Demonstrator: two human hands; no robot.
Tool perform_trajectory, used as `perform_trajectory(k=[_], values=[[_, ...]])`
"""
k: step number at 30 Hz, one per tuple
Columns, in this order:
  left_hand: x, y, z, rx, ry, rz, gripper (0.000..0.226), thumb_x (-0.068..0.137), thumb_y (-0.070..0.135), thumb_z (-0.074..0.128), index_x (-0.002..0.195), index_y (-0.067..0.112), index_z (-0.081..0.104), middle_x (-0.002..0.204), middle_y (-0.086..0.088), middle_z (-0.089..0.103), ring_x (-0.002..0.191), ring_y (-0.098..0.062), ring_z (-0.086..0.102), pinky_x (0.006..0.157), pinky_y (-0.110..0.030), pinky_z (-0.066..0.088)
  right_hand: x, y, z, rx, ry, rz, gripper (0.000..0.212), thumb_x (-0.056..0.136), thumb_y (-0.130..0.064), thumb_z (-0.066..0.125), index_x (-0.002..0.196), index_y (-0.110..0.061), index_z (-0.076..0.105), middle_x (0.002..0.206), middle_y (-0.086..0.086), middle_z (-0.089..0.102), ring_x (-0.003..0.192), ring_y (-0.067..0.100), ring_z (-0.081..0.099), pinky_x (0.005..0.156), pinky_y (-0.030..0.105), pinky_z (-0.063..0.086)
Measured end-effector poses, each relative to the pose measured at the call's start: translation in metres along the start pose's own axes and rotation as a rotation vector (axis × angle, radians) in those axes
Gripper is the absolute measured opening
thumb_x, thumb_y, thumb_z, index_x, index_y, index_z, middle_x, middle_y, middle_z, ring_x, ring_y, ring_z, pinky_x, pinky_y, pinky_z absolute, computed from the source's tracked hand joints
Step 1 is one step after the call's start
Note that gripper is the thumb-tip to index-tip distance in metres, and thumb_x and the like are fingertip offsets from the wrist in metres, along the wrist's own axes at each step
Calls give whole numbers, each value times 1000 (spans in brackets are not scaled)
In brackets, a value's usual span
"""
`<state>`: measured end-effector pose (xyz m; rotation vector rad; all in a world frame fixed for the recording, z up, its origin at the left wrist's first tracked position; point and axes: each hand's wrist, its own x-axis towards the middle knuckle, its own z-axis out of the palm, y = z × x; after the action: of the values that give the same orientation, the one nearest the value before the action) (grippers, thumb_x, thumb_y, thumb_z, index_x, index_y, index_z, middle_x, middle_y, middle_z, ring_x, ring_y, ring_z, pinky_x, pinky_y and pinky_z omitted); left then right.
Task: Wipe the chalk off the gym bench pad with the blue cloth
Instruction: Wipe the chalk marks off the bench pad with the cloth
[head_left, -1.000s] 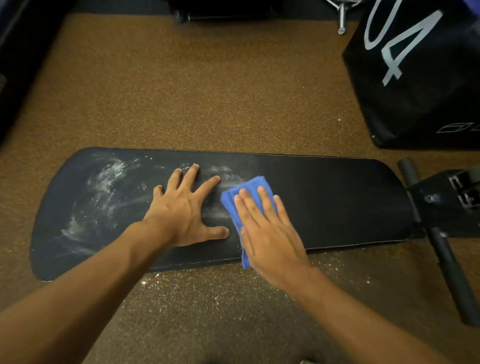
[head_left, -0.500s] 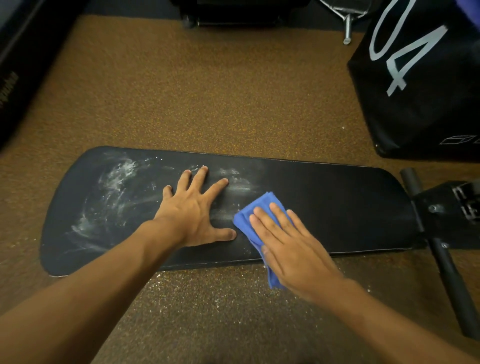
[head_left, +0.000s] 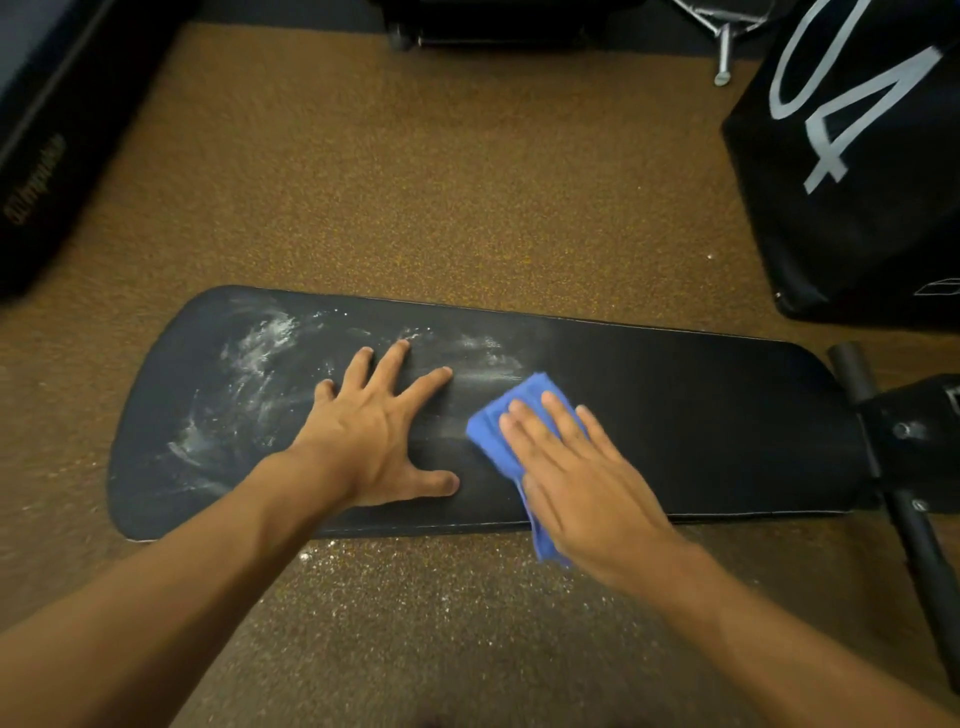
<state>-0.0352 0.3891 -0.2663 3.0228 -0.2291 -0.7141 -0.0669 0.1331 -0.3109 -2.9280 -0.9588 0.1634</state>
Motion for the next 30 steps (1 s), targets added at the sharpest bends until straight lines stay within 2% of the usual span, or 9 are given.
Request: perform_trajectory(k=[3,9,12,15,19,22,25,28,30], values=[[1,-1,1,-7,6,1,123,45,98,35,152,53,-4,168,1,-10,153,-35,-3,119,-61,22,35,-22,-3,82,36,171,59,104,-33,24,159,-12,28,167,4,28,155,34,14,121,58,22],[1,-2,1,-5,3,8,121,51,98,41,153,52,-5,168,0,-11,153,-36,-4,118,-62,22,-20,-3,-2,-32,-60,-166,59,108,-34,25,163,-17,11,170,1,13,157,26,1,125,49,8],[1,0,0,-6,-8,7,119,55,96,48,152,52,-4,168,-1,-12,153,-37,-4,118,-63,21,-5,23,-1,-53,-7,12,57,106,-33,25,160,-15,25,167,3,28,156,30,14,122,50,17],[0,-1,2,-18,-8,-1,121,52,96,46,153,52,-3,168,0,-11,153,-36,-4,118,-63,21,32,-5,-2,31,41,189,60,103,-31,26,159,-12,28,166,5,29,155,35,16,123,56,19],[0,0,1,-20,-9,-1,124,44,98,34,153,52,-4,168,1,-12,154,-35,-4,119,-63,21,3,-39,2,28,2,-47,59,106,-32,26,162,-14,16,170,3,16,157,29,3,126,53,9],[0,0,-2,-10,-31,6,120,54,97,44,153,51,-7,168,0,-15,154,-36,-7,119,-62,19,-29,-13,-1,7,-28,-85,58,109,-34,29,162,-18,14,170,0,13,157,24,2,126,52,13],[-1,0,-2,-10,-29,16,118,59,95,49,153,51,-7,168,-2,-14,153,-37,-7,119,-64,18,-12,21,-3,6,5,94,58,105,-33,26,160,-14,26,167,4,28,156,28,14,123,52,19],[0,0,-1,-14,-29,19,117,60,95,50,153,51,-7,168,-2,-14,153,-37,-7,119,-64,17,44,12,-5,82,49,351,65,100,-36,14,160,-13,24,168,5,25,155,35,14,124,55,16],[0,0,-1,-13,-27,11,118,60,95,51,153,51,-7,168,-1,-15,154,-37,-8,120,-64,18,57,-12,-2,78,63,321,63,101,-34,17,161,-13,22,168,4,23,155,37,12,124,56,15]])
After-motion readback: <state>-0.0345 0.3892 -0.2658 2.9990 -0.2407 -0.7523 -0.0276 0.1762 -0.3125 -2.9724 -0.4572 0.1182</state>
